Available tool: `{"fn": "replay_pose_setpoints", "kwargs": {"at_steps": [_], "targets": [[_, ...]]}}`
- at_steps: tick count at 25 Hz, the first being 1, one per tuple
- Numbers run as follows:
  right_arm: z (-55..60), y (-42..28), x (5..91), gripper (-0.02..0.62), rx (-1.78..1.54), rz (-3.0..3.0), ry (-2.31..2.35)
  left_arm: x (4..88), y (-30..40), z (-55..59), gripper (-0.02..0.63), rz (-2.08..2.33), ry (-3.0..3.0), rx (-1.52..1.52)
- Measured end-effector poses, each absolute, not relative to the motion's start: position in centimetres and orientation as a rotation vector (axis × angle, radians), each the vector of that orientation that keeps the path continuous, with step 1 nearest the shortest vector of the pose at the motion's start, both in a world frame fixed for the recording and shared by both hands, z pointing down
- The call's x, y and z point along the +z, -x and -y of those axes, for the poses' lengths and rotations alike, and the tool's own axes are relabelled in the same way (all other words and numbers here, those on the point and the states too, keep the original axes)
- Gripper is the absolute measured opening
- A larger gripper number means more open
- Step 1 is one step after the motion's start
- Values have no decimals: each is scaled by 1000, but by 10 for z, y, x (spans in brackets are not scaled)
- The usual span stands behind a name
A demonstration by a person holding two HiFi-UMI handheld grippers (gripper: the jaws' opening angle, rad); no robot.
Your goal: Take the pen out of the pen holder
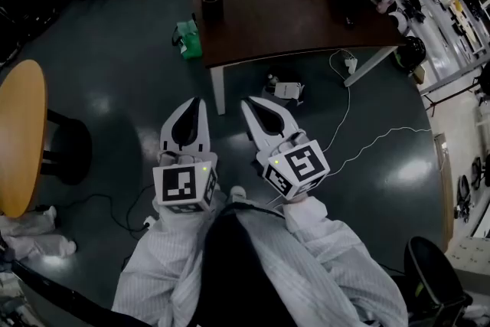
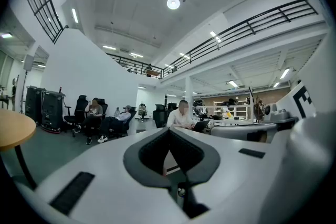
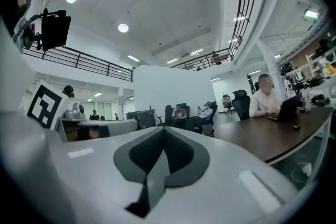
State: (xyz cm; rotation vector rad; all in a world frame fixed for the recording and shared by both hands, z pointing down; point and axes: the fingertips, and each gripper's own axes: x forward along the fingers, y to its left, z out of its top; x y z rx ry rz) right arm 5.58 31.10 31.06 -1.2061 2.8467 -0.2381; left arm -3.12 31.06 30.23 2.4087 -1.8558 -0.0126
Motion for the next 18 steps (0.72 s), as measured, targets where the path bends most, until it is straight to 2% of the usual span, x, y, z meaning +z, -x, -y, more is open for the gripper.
{"fn": "replay_pose_setpoints", "kwargs": {"at_steps": [9, 18], "targets": [[-285, -84, 334, 0, -329, -2854, 1272, 317, 13, -287, 5, 1853, -2383, 10], [-170, -33, 360, 0, -392, -2900, 1240, 349, 55, -171, 5, 1843, -2329, 62]]}}
